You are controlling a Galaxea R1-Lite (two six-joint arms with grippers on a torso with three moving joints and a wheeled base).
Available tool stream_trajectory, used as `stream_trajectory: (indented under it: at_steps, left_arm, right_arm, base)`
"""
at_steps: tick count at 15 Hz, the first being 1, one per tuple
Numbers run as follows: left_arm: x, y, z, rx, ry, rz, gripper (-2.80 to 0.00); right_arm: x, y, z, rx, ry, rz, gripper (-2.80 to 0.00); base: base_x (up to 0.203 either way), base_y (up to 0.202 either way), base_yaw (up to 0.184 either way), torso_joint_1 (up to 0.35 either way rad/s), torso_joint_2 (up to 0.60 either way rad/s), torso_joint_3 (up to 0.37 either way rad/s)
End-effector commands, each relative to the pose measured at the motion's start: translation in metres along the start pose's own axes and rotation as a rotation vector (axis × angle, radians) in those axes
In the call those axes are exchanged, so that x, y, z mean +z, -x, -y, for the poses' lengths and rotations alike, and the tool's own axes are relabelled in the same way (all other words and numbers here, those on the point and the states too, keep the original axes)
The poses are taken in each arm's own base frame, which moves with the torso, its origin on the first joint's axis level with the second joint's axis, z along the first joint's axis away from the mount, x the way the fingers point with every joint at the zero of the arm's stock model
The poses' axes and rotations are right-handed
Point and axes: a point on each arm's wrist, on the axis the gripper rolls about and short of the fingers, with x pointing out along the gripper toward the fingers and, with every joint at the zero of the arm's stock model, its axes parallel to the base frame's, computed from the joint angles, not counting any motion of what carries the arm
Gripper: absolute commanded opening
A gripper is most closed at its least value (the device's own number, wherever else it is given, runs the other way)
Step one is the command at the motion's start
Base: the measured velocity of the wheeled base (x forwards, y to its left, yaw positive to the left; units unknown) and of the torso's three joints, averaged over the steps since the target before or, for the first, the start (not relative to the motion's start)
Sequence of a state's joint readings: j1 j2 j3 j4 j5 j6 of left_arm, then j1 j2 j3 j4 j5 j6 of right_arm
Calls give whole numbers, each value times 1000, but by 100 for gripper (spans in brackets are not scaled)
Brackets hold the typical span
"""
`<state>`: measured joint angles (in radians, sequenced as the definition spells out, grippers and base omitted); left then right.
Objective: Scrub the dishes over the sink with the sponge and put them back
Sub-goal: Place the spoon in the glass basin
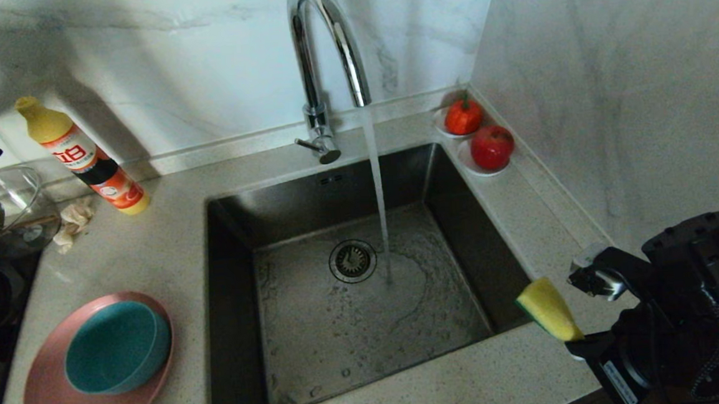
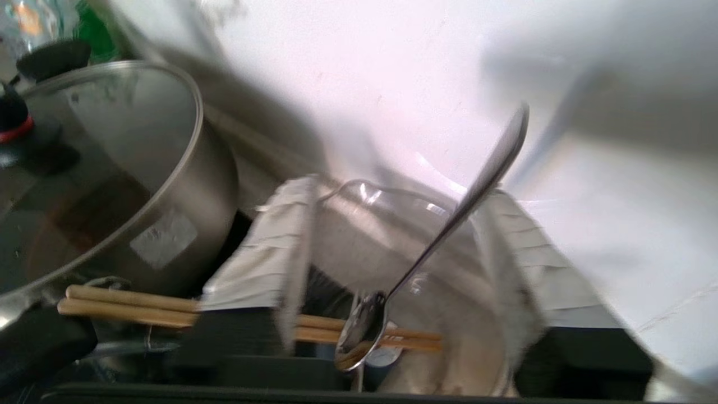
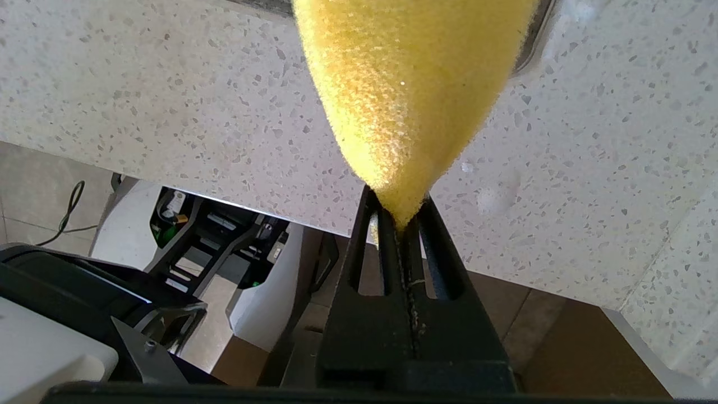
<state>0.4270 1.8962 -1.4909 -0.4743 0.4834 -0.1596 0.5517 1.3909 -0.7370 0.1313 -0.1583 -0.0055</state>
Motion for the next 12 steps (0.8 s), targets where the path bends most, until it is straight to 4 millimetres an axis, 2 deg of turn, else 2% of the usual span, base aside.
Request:
stream_trajectory:
  at_steps: [1,6,12]
  left_arm:
    - [27,17,0,-36,34,55,0]
    - [79,70,-5,-184,59,81,0]
    - [113,120,-24,-334,41,27,0]
  right_arm:
    - [0,1,0,-2,-1,4,-280]
    - [2,0,0,0,-4,18,-280]
    - [3,-2,0,1,-2,18,-280]
  base:
    - [0,0,0,0,0,0]
    - [0,0,0,0,0,0]
    - [0,0,0,0,0,0]
